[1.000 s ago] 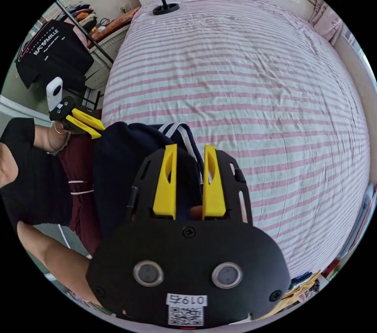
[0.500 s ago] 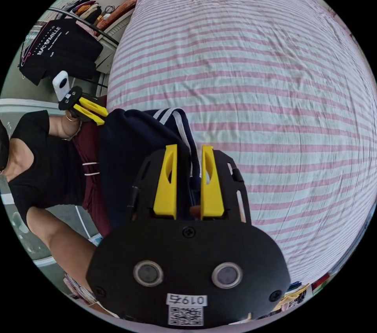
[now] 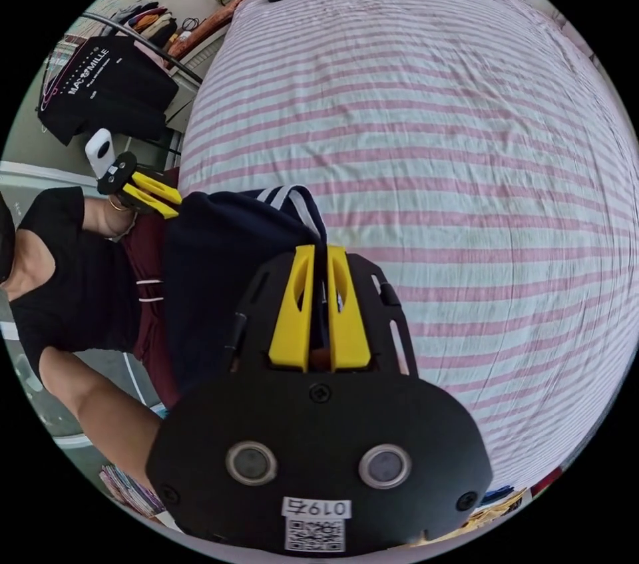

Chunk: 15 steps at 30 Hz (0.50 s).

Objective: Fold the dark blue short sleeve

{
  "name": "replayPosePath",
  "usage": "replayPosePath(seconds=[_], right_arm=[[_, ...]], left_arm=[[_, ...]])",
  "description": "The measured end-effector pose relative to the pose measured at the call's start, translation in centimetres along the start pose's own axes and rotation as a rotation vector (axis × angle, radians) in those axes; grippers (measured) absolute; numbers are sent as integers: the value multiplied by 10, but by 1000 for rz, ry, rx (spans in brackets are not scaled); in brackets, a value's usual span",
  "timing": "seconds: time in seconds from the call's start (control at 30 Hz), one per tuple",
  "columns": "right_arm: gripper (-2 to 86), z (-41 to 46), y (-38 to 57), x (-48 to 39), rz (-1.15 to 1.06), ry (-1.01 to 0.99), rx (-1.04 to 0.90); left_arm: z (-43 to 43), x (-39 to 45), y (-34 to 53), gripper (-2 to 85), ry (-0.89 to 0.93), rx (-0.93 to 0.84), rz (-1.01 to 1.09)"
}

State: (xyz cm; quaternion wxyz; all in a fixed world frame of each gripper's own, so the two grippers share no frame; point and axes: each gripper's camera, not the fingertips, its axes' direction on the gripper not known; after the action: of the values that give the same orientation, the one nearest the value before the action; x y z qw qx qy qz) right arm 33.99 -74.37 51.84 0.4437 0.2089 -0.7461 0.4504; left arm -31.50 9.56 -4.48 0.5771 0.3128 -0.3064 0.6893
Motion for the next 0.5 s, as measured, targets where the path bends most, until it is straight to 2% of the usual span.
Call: replayPosePath(seconds=[0.27, 0.43, 0.5], right_arm=[[69, 29, 19, -72, -27, 199, -132], [70, 33, 53, -87, 19, 149, -112], [70, 26, 80, -96, 64, 109, -19]], left_arm=[[-4, 4, -5, 8, -12, -1, -8], [-7, 8, -9, 8, -17, 4, -18], [-8, 10, -11, 8, -18, 3, -19]])
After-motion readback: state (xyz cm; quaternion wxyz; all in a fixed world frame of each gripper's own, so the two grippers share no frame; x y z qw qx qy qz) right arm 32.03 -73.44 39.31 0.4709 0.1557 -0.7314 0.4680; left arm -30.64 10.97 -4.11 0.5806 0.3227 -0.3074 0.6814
